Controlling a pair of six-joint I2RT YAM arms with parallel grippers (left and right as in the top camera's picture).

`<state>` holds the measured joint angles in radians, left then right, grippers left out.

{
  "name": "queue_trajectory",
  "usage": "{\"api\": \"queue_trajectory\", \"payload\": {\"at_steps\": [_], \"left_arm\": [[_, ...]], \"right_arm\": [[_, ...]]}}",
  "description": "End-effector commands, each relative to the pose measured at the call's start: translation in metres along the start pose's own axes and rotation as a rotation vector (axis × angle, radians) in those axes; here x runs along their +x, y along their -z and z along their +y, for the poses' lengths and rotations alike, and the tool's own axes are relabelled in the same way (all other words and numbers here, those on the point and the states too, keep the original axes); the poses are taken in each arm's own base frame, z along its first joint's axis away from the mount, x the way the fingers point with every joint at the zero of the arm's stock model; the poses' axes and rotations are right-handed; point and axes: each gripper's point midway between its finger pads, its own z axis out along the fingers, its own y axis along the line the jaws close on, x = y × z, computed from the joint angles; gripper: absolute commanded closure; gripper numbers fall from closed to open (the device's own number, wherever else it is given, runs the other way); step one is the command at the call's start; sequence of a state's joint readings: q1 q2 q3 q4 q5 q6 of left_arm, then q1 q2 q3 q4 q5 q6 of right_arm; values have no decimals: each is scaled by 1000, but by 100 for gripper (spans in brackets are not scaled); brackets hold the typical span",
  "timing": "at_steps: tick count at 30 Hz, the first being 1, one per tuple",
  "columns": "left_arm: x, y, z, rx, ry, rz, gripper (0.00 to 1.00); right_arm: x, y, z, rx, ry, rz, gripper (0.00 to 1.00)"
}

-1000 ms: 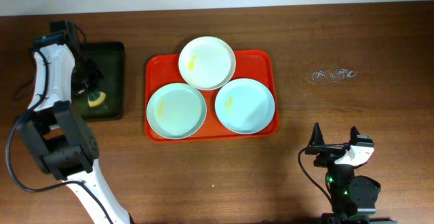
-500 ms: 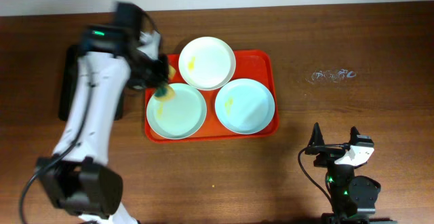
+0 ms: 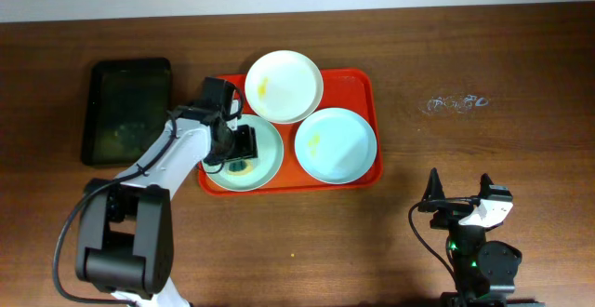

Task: Clean dirty plates on tray and stack at the side
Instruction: 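Lift the sponge and place it onto the light green plate, then reach the right gripper to the light green plate rim and grasp it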

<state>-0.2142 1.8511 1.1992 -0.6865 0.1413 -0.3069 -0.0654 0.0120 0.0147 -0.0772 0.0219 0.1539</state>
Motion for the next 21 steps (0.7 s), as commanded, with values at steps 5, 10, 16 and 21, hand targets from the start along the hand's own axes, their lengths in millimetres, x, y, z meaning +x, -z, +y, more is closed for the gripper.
{"api": "queue_trajectory", "payload": {"at_steps": [5,10,16,21], "left_arm": [[-56,184,15,13,102,-255,8],[-16,235,78,-172,231,-270,1],[10,210,93,-221,260,-152,1],[13,200,95,-223,261,-136,1]], "right_arm": [[4,0,1,-4,1,6,1],[4,0,1,-4,1,6,1],[1,12,64,-372,-315,70,1],[-42,47,116,-737,-567,70,1]]}}
